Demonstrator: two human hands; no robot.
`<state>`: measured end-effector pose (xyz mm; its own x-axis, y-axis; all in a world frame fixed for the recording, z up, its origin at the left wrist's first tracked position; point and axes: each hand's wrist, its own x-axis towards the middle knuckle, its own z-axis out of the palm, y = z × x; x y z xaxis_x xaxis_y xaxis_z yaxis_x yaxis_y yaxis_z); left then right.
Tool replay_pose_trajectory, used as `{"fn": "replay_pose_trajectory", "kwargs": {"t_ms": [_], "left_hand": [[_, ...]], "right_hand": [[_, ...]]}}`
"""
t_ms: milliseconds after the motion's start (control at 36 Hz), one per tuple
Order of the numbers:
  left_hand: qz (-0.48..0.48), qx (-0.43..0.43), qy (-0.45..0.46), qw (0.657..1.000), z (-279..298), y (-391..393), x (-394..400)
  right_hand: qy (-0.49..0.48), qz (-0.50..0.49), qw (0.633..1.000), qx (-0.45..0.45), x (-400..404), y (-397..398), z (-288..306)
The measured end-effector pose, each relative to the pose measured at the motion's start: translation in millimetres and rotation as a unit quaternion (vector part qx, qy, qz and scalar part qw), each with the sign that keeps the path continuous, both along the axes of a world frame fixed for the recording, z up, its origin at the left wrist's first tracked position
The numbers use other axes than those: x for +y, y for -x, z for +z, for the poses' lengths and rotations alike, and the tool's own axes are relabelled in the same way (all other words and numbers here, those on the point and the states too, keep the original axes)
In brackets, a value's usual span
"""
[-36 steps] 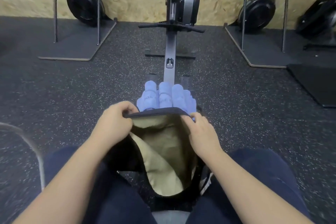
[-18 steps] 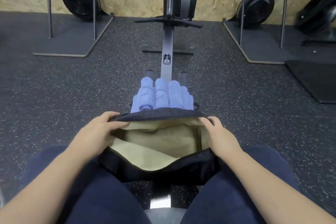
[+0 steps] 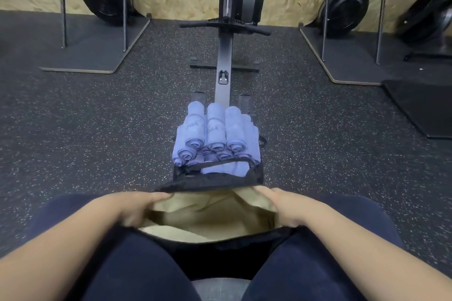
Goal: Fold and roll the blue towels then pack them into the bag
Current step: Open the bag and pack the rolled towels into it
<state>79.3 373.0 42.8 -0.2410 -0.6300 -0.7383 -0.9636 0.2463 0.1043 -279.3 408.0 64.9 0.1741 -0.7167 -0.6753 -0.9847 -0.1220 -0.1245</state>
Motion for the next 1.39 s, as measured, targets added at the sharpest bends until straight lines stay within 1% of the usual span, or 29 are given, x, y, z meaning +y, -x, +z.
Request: {"fn": "replay_pose_trajectory", "kwargs": {"t_ms": [111,194,333,389,444,556,611,722,833,889,1000,1083,1167,1278,1389], "left_hand": [[-0.004,0.008,0.024,1.0,-0.8,4.5,-3.7],[-0.01,0.0,0.01,1.0,-6.3,8.7,-4.4],[-0.031,-0.029,-0.043,0.998,-22.4,16.9,-4.3],[-0.032,-0.03,-0.043,0.998,-25.0,19.3,-4.4],[-0.026,-0.03,-0.027,0.999,-26.4,19.5,-5.7],[-0.013,-0.043,0.032,0.998,-25.0,14.2,-7.6],[-0.005,-0.044,0.048,0.998,-21.6,11.9,-7.5],[0.002,-0.065,0.064,0.996,-13.8,-1.0,-12.5],[0.026,-0.08,0.073,0.994,-2.0,-16.1,-19.3],[0.052,-0.067,0.075,0.994,3.7,-22.9,-19.8],[0.094,-0.028,0.075,0.992,7.8,-35.8,-13.9],[0.076,-0.015,0.081,0.994,5.2,-38.6,-10.7],[0.041,0.002,0.092,0.995,-1.1,-39.8,-10.7],[0.007,0.0,0.113,0.994,-2.4,-30.1,-7.9],[-0.04,0.013,0.151,0.988,-4.0,-28.0,-6.7]], "right_hand": [[-0.032,-0.004,0.999,0.015,-4.7,4.1,-6.2],[-0.052,0.004,0.998,0.017,-11.1,5.3,-12.7],[-0.122,0.015,0.992,0.002,-10.3,0.0,-28.7],[-0.137,0.018,0.99,0.003,-8.5,-0.9,-35.7],[-0.129,0.009,0.992,-0.002,-9.4,0.5,-41.0],[-0.073,-0.02,0.997,-0.034,-11.1,4.4,-45.3],[-0.064,-0.025,0.997,-0.038,-9.1,3.6,-46.7],[-0.063,-0.004,0.996,-0.058,-5.7,-3.9,-49.1],[-0.051,0.023,0.995,-0.078,-1.7,-27.9,-35.8],[-0.031,0.047,0.995,-0.081,-0.5,-41.4,-27.3],[-0.023,0.051,0.993,-0.1,-2.3,-48.5,-23.0],[-0.05,0.027,0.992,-0.11,0.2,-38.0,-22.5],[-0.055,0.011,0.993,-0.107,2.9,-24.9,-25.8],[-0.035,-0.004,0.995,-0.097,2.8,-16.4,-27.2],[0.012,0.025,0.997,-0.071,2.9,-15.1,-20.5]]}}
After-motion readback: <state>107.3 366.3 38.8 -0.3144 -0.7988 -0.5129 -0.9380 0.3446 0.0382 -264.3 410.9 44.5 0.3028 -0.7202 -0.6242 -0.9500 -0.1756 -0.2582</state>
